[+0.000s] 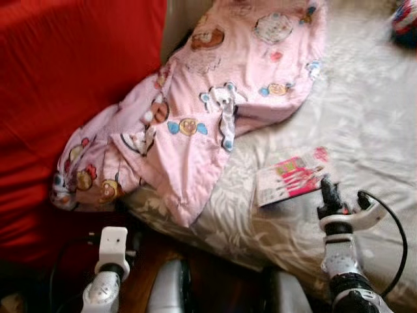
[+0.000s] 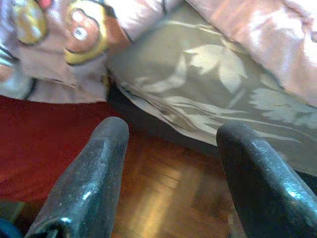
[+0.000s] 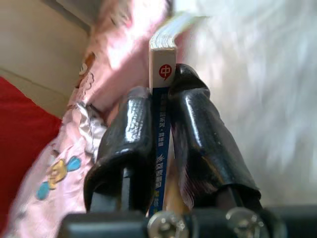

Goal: Clean up the room

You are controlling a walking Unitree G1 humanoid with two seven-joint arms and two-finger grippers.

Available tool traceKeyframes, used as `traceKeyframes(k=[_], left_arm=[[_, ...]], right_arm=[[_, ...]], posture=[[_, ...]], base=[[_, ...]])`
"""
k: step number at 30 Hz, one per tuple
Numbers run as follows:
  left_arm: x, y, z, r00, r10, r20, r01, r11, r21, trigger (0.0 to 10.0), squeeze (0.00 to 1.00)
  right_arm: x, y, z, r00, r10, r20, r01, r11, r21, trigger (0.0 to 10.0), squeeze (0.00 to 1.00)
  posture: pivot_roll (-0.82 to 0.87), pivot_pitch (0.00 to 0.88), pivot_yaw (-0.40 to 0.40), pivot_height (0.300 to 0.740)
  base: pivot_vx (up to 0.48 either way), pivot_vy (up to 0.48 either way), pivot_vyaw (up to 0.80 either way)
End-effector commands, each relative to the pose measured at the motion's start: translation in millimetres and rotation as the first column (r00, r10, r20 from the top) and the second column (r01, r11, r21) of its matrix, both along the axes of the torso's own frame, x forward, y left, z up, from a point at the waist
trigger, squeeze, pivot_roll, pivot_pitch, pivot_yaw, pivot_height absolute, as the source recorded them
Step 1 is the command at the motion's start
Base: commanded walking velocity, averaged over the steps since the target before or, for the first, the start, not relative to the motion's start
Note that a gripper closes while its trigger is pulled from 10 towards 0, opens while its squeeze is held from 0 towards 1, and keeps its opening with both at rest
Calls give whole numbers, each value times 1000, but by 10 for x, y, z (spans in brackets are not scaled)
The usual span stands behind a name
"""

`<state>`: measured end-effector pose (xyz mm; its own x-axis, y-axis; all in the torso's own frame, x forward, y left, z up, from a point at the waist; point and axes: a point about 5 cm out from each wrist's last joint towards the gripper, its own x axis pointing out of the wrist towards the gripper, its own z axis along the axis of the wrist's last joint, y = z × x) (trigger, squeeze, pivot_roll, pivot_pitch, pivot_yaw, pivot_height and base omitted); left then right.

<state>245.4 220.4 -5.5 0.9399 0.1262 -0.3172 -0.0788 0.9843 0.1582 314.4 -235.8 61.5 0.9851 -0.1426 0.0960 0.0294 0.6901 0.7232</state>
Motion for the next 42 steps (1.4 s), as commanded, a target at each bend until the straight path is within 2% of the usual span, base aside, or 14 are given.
traceKeyframes(k=[1, 3, 5, 6, 9, 10, 14, 17, 18, 22, 25, 31, 35, 42], left_arm=[[-81, 29, -85, 999, 22, -35, -22, 1000, 6, 10000, 0], [-141, -10, -180, 997, 31, -71, -32, 999, -10, 10000, 0], [-224, -72, -286, 993, 38, -113, -42, 999, -29, 10000, 0], [-250, -92, -317, 991, 41, -126, -46, 998, -34, 10000, 0], [-338, -158, -418, 983, 54, -176, -65, 996, -59, 10000, 0], [-358, -196, -446, 980, 59, -190, -74, 994, -75, 10000, 0], [-396, -259, -507, 971, 64, -231, -90, 991, -103, 10000, 0], [-431, -250, -558, 957, 81, -280, -118, 986, -119, 10000, 0], [-443, -224, -575, 949, 99, -298, -141, 982, -123, 10000, 0], [-453, -160, -584, 941, 111, -319, -160, 978, -132, 10000, 0], [-491, -115, -608, 929, 135, -344, -190, 973, -132, 10000, 0], [-580, -159, -678, 911, 109, -397, -177, 974, -139, 10000, 0], [-609, -166, -700, 903, 109, -416, -185, 972, -146, 10000, 0], [-609, -141, -697, 901, 125, -415, -206, 966, -156, 10000, 0]], right_arm=[[-15, -28, 33, 1000, -10, -2, 9, 996, -85, 0, 0], [-21, -34, 83, 1000, -1, -20, -4, 975, -221, 10000, 0], [-43, -24, 105, 999, 6, -48, -22, 934, -356, 10000, 0], [-48, -10, 117, 999, 18, -48, -35, 920, -391, 10000, 0], [-48, 35, 176, 998, 47, -39, -60, 886, -460, 10000, 0], [-40, 52, 214, 998, 60, -32, -68, 862, -503, 10000, 0], [-1, 99, 285, 997, 68, -28, -72, 808, -585, 10000, 0], [72, 234, 383, 996, 90, 9, -67, 796, -602, 10000, 0], [106, 333, 416, 994, 105, 12, -76, 792, -606, 10000, 0], [140, 544, 371, 989, 147, -27, -132, 780, -612, 10000, 0], [90, 702, 294, 979, 199, -50, -189, 776, -602, 10000, 0], [45, 849, 241, 964, 256, -74, -248, 756, -606, 10000, 0], [17, 964, 229, 951, 295, -90, -287, 736, -613, 10000, 0], [6, 965, 228, 961, 259, -94, -263, 761, -593, 10000, 0]], posture=[[-38, 27, 14, 612], [-50, 8, -13, 612], [-61, 0, -34, 612], [-69, 0, -41, 612], [-82, 0, -50, 612], [-87, 0, -51, 612], [-93, 0, -45, 612], [-73, 0, -30, 631], [-71, 0, -26, 646], [-91, 0, -33, 671], [-108, 0, -22, 696], [-126, 0, 5, 736], [-117, 0, -5, 740], [-111, 0, -8, 740]], base=[[0, 0, 0], [0, 0, 0], [0, 0, 0], [0, 0, 0], [0, 0, 0], [0, 0, 0], [0, 0, 0], [0, 0, 0], [0, 0, 0], [0, 0, 0], [0, 0, 0], [0, 0, 0], [0, 0, 0], [0, 0, 0]])
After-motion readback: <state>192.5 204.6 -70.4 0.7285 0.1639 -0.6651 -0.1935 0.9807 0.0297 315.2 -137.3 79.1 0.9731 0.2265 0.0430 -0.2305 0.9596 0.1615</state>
